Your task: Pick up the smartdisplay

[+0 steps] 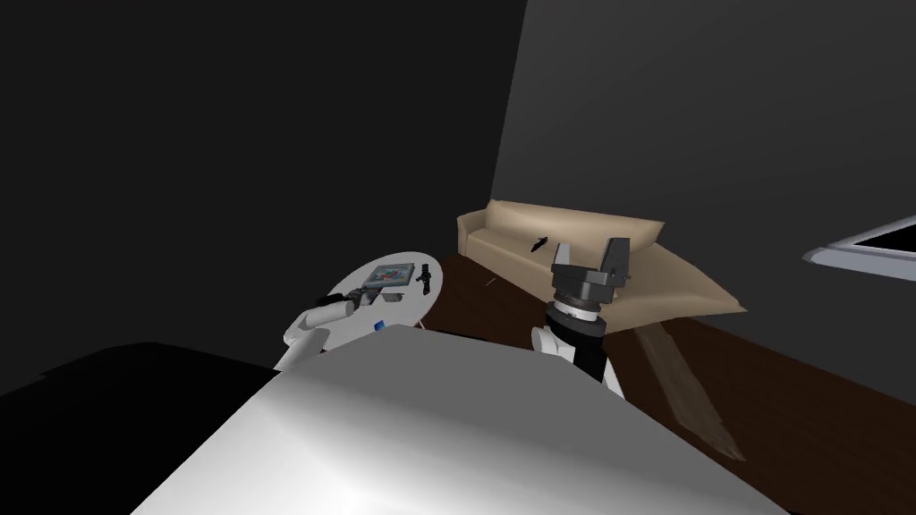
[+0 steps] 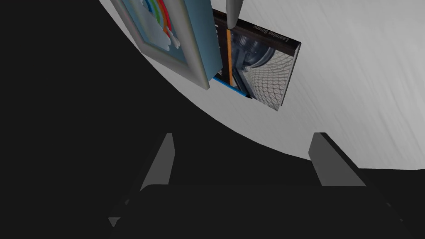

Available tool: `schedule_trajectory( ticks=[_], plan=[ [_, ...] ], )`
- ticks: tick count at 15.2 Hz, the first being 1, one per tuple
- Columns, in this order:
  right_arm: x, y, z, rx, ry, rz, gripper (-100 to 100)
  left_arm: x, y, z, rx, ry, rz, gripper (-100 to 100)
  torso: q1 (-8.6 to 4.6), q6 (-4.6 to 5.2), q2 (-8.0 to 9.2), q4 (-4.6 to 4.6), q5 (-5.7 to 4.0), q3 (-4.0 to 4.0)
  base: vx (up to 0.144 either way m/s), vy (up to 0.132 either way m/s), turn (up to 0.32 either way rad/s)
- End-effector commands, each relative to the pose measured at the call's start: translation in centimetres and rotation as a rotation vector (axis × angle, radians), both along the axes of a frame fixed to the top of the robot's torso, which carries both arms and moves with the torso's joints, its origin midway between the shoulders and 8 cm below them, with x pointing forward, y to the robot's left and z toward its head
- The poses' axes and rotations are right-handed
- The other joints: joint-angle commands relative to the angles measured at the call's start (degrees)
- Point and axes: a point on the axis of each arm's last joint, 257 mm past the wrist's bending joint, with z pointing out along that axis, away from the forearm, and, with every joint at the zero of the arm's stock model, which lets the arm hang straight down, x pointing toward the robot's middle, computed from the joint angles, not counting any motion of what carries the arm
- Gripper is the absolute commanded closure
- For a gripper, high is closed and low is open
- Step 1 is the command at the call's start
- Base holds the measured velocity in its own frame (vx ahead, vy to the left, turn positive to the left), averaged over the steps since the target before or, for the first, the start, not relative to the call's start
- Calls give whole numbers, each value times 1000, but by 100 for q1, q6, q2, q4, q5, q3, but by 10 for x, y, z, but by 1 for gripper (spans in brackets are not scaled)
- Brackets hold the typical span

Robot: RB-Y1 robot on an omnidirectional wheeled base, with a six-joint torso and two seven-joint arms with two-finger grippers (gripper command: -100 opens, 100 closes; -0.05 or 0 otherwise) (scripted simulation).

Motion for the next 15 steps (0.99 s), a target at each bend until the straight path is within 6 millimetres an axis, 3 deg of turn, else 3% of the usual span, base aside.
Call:
schedule_trajectory(
  ticks=[1, 7, 15],
  plan=[
    [0, 0, 0, 0, 0, 0, 0, -14, 5, -9, -25, 33, 22, -100, 0, 0, 0, 0, 0, 0, -7, 29, -109],
    [0, 0, 0, 0, 0, 0, 0, -55, 20, -35, -136, 131, 118, -100, -1, -1, -2, 0, 0, -1, -5, 27, -251],
    [0, 0, 0, 0, 0, 0, 0, -103, 12, -67, -294, 245, 211, -100, 5, 2, -4, -1, 2, -2, -5, 37, -253]
  ],
)
